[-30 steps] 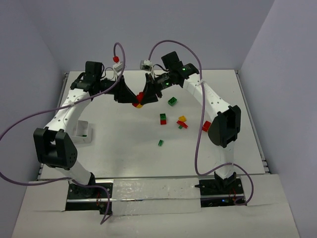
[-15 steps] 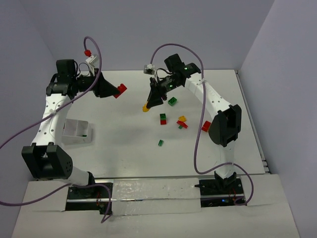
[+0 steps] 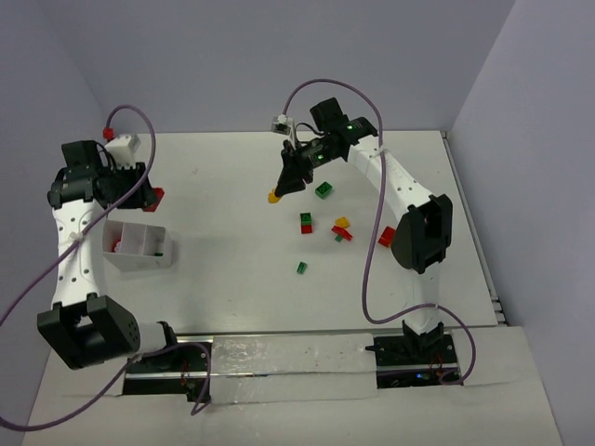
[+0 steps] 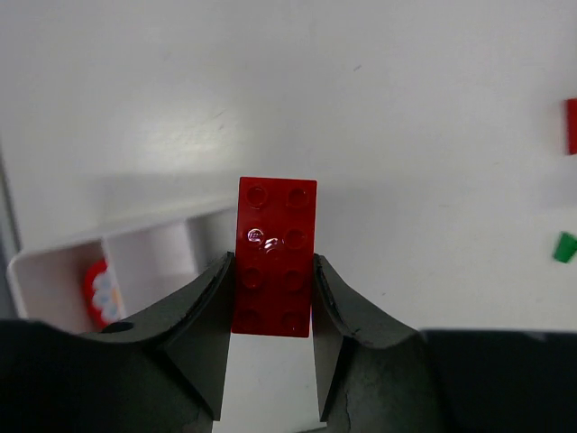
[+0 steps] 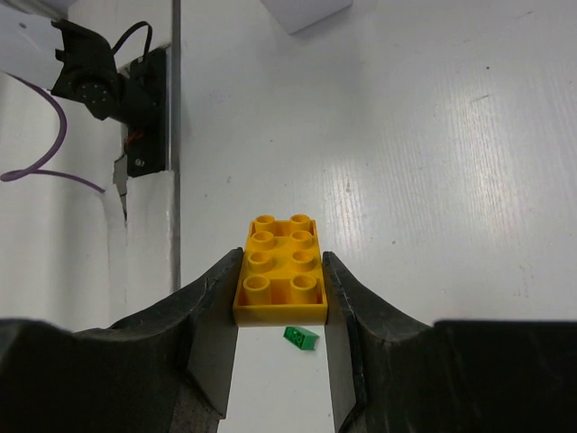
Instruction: Sort the legos into containers by color
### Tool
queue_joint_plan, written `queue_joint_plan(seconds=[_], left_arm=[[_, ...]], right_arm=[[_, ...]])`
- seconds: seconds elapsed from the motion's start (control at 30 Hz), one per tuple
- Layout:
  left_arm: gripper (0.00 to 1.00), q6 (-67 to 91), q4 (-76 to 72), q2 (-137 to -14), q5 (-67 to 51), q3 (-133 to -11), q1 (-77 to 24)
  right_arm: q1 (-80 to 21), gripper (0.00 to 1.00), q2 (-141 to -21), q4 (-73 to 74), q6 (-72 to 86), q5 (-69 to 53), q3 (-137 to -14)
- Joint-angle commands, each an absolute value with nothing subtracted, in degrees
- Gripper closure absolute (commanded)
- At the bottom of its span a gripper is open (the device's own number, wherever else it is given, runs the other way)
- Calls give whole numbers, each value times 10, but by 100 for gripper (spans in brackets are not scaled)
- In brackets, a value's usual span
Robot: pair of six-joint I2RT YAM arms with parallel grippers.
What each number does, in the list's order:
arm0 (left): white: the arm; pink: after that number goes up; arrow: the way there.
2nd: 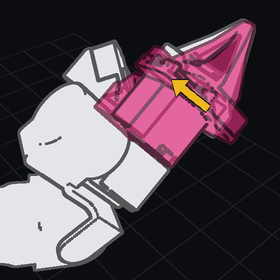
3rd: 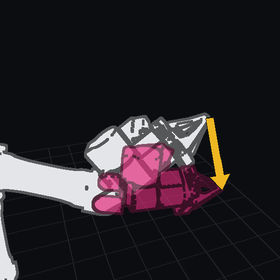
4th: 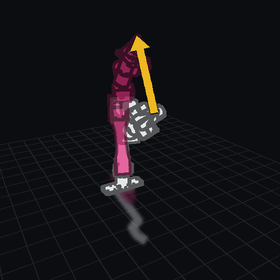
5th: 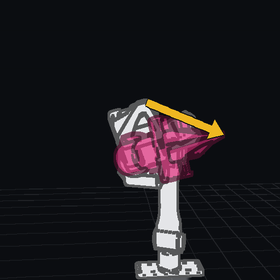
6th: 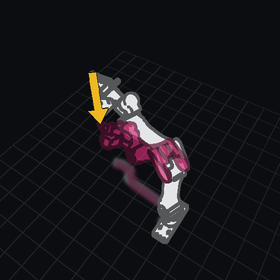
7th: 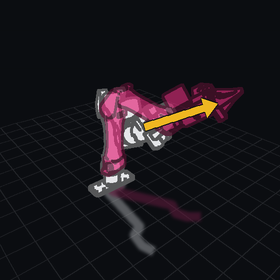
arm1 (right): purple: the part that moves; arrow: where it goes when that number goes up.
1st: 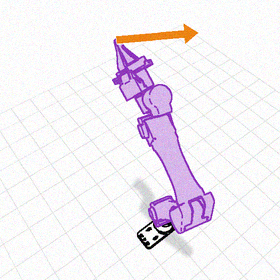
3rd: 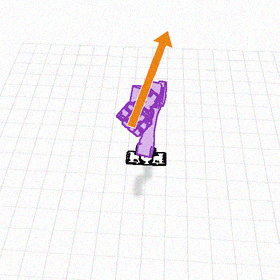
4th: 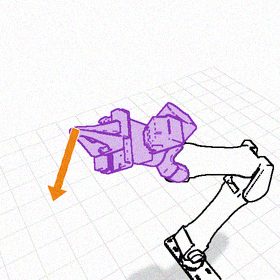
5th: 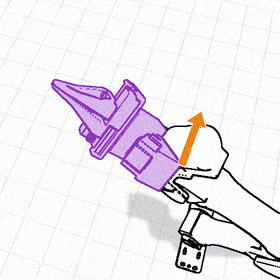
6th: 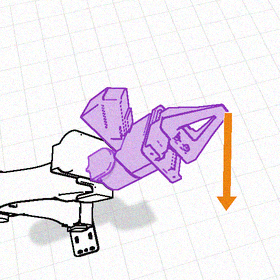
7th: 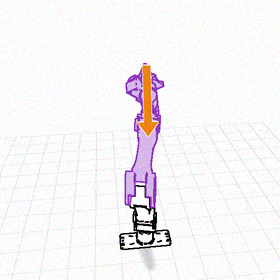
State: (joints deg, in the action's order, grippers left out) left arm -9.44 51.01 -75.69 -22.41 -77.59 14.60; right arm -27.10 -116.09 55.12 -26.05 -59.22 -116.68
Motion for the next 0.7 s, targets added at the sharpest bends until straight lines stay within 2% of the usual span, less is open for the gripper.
queue_joint_plan(seconds=[0.0, 0.23, 0.67], left_arm=[[100, -110, 549, -704, -119, -746, 184], [100, -128, 617, -720, -114, -786, 251], [100, -172, 657, -792, -14, -848, 265]], right_arm=[[-263, 100, -1163, 523, -244, -586, -1176], [-259, 100, -1141, 499, -244, -584, -1141], [-250, 100, -1088, 420, -231, -599, -1042]])
